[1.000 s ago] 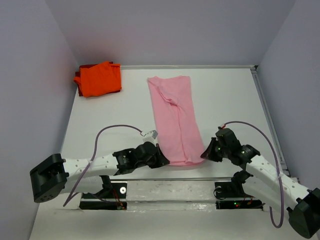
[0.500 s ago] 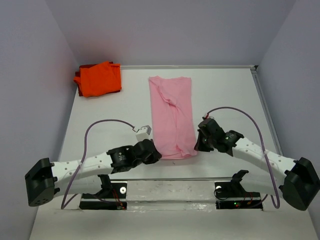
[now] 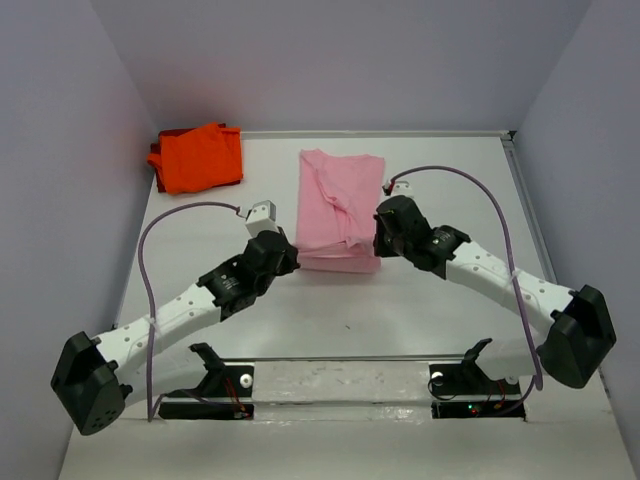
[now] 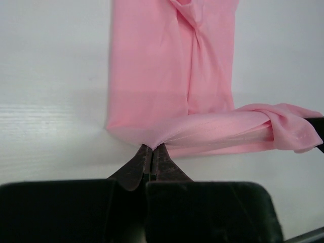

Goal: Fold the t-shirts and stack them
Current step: Fold the folded rectangular tshirt in 1/3 of the way

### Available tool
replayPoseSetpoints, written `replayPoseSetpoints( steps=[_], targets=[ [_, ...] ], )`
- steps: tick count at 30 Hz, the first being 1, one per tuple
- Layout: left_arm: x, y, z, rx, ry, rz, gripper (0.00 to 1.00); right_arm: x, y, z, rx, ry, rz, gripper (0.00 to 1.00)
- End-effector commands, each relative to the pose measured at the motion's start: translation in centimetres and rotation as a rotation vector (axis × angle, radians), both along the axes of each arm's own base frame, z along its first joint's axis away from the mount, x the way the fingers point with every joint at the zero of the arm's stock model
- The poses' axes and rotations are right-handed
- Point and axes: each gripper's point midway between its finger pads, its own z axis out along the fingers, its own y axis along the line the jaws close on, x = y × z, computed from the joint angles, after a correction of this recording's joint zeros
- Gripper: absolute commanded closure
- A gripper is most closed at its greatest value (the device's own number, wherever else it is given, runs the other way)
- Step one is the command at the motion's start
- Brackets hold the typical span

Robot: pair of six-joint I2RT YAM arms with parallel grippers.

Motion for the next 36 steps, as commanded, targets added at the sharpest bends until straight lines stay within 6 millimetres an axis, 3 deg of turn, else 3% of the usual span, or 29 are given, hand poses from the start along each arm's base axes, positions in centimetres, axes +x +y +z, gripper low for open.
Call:
replayPoseSetpoints(
  steps=[1, 7, 15, 16, 20, 21, 22, 24, 26, 27, 28, 30, 31, 32, 33, 35, 36],
  targets=[
    [3.0, 0.4, 2.1, 0.072, -0.090, -0.034, 1.00, 3.9, -0.5, 3.4, -0.096, -0.150, -0.065, 1.00],
    [5.8, 0.0, 1.2, 0.126, -0.100, -0.061, 1.00, 7.4, -1.8, 4.6, -0.157, -0.196, -0.163, 1.00],
    [9.9, -0.7, -0.1, 0.138, -0.090, -0.046, 1.00, 10.6, -3.2, 4.1, -0.208, -0.203, -0.259, 1.00],
    [10.6, -1.0, 0.5, 0.131, -0.103, -0.040, 1.00, 10.9, -3.0, 3.6, -0.216, -0.195, -0.260, 1.00],
    [12.9, -2.1, -0.1, 0.143, -0.087, -0.043, 1.00, 12.2, -3.3, 2.1, -0.232, -0.170, -0.284, 1.00],
    [13.4, -2.4, -1.3, 0.157, -0.066, -0.051, 1.00, 12.4, -3.1, 1.8, -0.233, -0.165, -0.287, 1.00],
    [14.1, -2.9, -0.7, 0.149, -0.076, -0.054, 1.00, 12.7, -3.0, 1.7, -0.235, -0.165, -0.290, 1.00],
    [15.0, -3.3, -1.9, 0.162, -0.053, -0.061, 1.00, 13.2, -2.6, 0.4, -0.246, -0.148, -0.290, 1.00],
    [16.0, -3.8, -1.4, 0.169, -0.065, -0.071, 1.00, 13.8, -2.6, -0.3, -0.245, -0.138, -0.304, 1.00],
    [16.4, -3.6, -2.7, 0.191, -0.036, -0.068, 1.00, 14.0, -2.4, -1.6, -0.257, -0.118, -0.299, 1.00],
    [17.1, -4.0, -2.1, 0.185, -0.047, -0.077, 1.00, 14.3, -2.1, -1.9, -0.255, -0.116, -0.299, 1.00],
    [17.8, -3.9, -3.6, 0.211, -0.015, -0.081, 1.00, 15.0, -2.2, -3.0, -0.267, -0.100, -0.308, 1.00],
    [18.4, -4.0, -3.2, 0.213, -0.021, -0.081, 0.98, 15.2, -2.1, -4.6, -0.291, -0.077, -0.305, 1.00],
    [18.7, -3.8, -3.6, 0.225, -0.008, -0.069, 0.91, 15.4, -1.9, -5.1, -0.299, -0.069, -0.301, 0.94],
    [18.9, -3.3, -4.4, 0.243, 0.017, -0.058, 0.72, 16.0, -2.1, -5.8, -0.308, -0.058, -0.306, 0.79],
    [19.6, -3.0, -3.9, 0.242, 0.018, -0.049, 0.52, 16.4, -1.8, -6.2, -0.315, -0.055, -0.300, 0.54],
    [19.6, -2.5, -3.8, 0.247, 0.034, -0.038, 0.43, 16.9, -2.2, -5.9, -0.324, -0.064, -0.306, 0.34]
  ],
)
